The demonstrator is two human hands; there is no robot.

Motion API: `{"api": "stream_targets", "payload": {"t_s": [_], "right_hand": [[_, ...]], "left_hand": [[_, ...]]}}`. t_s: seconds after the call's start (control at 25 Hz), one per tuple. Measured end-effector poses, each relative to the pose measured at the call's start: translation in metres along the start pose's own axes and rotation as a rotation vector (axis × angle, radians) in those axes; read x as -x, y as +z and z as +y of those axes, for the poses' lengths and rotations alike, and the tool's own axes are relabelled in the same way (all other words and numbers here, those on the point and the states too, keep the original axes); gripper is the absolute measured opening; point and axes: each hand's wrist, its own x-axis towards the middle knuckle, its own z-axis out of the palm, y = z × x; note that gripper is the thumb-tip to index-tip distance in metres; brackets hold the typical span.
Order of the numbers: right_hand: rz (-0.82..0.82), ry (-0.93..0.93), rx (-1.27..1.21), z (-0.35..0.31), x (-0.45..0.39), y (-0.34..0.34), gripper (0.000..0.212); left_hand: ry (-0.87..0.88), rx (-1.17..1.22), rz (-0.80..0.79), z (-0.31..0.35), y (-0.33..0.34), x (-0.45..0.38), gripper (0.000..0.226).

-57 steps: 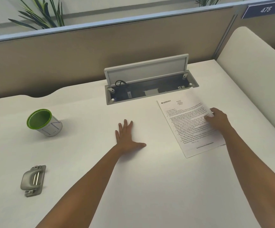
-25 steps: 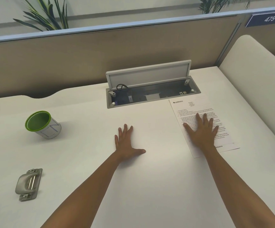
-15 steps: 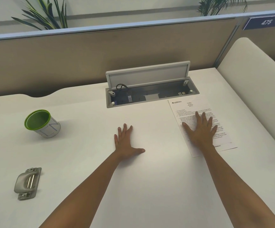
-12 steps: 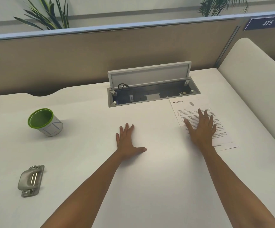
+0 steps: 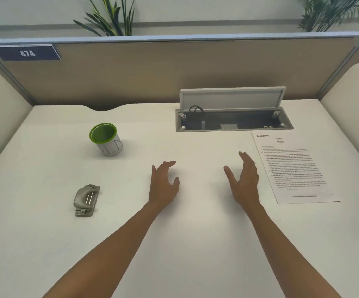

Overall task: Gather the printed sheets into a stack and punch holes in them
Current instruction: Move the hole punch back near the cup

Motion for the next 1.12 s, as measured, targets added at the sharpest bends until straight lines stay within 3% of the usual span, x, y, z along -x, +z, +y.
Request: {"api": "stream_targets", "payload": {"t_s": [0.28,0.56,0.8,0.92,1.12], "right_hand": [[-0.254,-0.106,-0.036,-0.060,0.062,0.080,0.060],[-0.477,-0.252,0.160,-0.108,0.117,0.149,0.069],[-0.573,-0.311,0.315,-0.120,0.140,0.180,0.086],[-0.558,-0.304,0.359,-0.118,0.140,0.184,0.091],[-0.548,-0.294,0.357,-0.116,0.140,0.185,0.096]], "left_hand": [[-0.113,-0.020,0.274,-0.041,-0.068,0.050,0.039],[-0.243,-0.128,0.570,-0.077,-0.143,0.073,0.041],[-0.581,-0.078,0.486,-0.106,-0.181,0.077,0.070],[-0.612,-0.047,0.447,-0.109,-0.183,0.077,0.043],[-0.633,0.074,0.489,-0.113,-0.187,0.075,0.018]]}}
